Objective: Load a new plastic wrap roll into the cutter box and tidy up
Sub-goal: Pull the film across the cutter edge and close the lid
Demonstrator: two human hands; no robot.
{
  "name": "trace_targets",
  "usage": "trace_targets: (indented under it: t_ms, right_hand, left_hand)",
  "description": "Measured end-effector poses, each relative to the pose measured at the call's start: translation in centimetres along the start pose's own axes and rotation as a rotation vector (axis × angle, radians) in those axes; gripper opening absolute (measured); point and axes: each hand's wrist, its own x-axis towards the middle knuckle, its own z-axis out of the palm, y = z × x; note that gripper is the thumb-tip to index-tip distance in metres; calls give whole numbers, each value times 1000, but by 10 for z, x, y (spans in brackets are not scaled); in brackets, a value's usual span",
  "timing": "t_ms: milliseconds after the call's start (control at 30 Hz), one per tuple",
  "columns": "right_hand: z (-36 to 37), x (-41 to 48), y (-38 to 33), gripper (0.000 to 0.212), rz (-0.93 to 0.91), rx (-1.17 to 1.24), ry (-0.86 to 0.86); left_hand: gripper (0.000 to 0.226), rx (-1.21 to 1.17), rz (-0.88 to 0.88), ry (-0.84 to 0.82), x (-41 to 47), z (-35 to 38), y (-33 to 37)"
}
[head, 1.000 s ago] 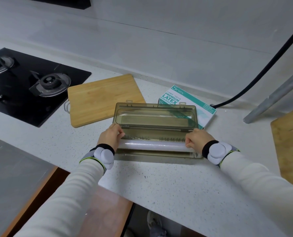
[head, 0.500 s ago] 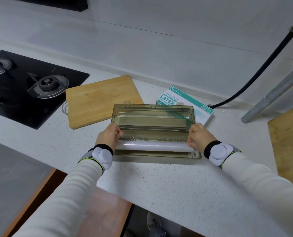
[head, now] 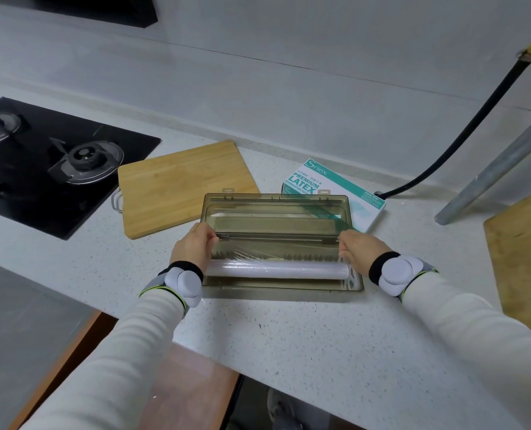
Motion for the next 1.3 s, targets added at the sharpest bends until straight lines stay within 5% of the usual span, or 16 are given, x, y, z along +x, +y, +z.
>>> trace_targets:
  t_ms: [433, 967, 1300]
  right_hand:
    - [1, 7, 8, 11, 28, 21, 21]
    - [-4, 23, 16, 10, 44, 38, 10]
    - [-6, 35, 18, 8, 21, 21, -11]
  left_hand:
    - [17, 155, -19, -45, 17, 0, 5]
    - [15, 39, -63, -88, 37, 3, 9]
    - [18, 275, -43, -103, 54, 8, 5]
